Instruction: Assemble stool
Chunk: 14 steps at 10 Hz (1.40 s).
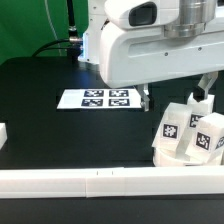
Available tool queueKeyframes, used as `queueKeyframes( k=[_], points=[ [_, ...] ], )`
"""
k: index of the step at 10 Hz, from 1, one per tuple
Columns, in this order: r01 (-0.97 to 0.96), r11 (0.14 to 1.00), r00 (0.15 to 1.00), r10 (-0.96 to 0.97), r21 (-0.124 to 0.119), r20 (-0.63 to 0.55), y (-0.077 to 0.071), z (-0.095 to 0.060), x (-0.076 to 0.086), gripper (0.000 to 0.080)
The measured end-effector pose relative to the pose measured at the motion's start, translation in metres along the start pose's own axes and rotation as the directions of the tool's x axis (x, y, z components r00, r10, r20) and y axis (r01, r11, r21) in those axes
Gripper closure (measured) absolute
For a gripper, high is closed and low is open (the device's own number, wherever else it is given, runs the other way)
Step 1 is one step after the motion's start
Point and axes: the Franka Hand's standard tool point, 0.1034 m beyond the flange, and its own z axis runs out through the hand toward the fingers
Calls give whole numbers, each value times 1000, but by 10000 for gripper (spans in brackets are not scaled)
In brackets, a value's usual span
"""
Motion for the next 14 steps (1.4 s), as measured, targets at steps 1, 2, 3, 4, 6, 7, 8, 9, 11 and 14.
queueKeyframes(
  k=[1, 2, 3, 4, 6, 7, 8, 9, 11, 14],
  points=[
    [145, 989, 989, -145, -10, 4, 1, 0, 0, 151],
    [242, 970, 970, -242, -20, 11, 2, 0, 0, 151],
    [251, 968, 968, -250, -21, 12, 3, 0, 0, 151],
    [311, 950, 950, -311, -24, 16, 6, 0, -1, 151],
    [406, 913, 914, -405, -33, 28, 9, 0, -2, 151],
    [460, 887, 888, -459, -43, 35, 10, 0, -1, 151],
    [552, 832, 834, -550, -59, 45, 9, 0, 1, 151],
    [606, 793, 796, -603, -66, 59, 6, 0, 3, 151],
    [673, 736, 739, -668, -69, 85, -1, 4, 4, 151],
    [666, 743, 746, -661, -68, 85, 0, 5, 3, 151]
  ],
)
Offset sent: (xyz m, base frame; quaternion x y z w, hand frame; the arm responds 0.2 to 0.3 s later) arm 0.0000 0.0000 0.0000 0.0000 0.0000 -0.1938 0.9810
